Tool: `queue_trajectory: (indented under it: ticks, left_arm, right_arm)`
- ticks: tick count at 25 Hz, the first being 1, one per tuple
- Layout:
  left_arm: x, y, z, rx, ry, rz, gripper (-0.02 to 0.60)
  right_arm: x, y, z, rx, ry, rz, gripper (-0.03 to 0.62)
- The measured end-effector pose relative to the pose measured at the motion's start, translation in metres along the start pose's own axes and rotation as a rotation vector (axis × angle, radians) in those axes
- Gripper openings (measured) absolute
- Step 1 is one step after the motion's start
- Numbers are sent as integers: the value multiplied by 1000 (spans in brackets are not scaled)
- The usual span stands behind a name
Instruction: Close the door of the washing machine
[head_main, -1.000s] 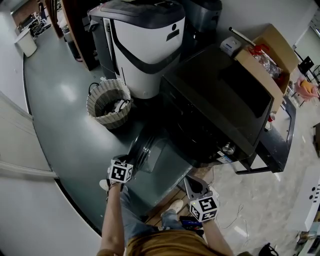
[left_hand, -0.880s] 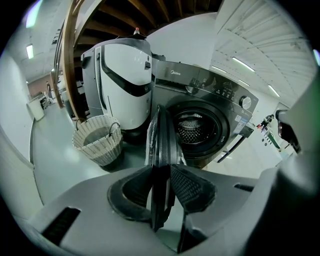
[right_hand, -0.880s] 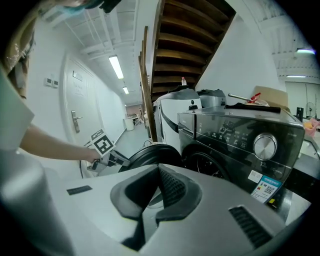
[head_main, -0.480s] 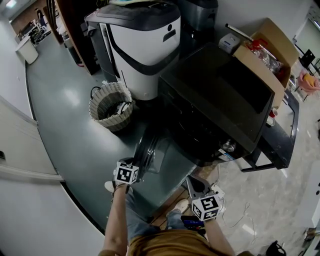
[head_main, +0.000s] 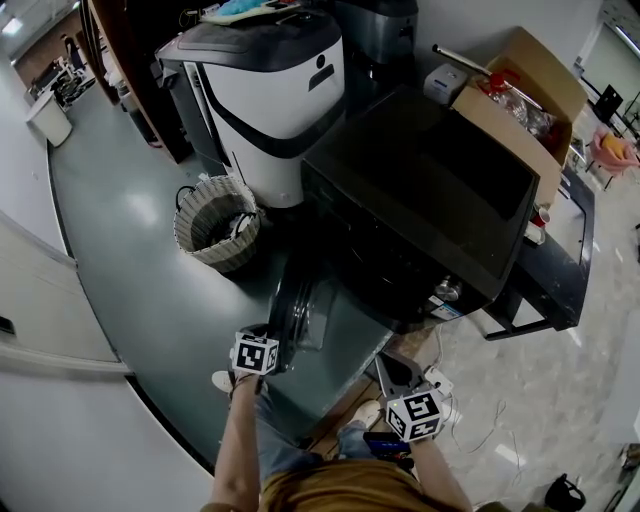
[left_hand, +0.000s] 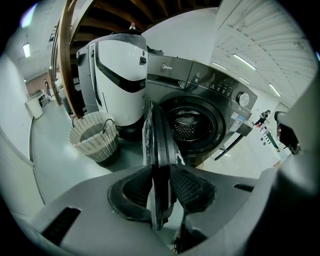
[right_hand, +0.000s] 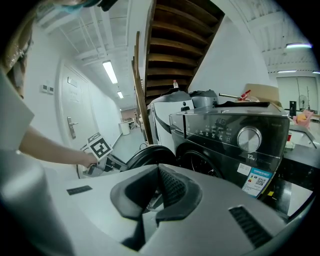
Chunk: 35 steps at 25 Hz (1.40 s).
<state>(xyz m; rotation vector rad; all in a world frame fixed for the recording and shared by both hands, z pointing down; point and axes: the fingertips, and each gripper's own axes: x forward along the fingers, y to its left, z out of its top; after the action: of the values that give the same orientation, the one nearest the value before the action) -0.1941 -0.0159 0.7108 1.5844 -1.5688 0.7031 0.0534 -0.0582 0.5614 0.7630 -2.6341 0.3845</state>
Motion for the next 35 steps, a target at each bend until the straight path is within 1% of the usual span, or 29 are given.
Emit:
queue_trajectory:
  ticks: [10, 20, 35]
  left_arm:
    - [8, -31, 2, -15, 9, -43, 132]
    - [16, -67, 8, 5, 24, -87, 143]
    - [32, -117, 23, 3, 29, -163, 164]
  right_arm:
    - [-17, -15, 2, 9, -19, -28, 12]
    - [-31, -32, -2, 34, -36, -66, 11]
    - [-56, -67, -7, 75, -53, -134, 11]
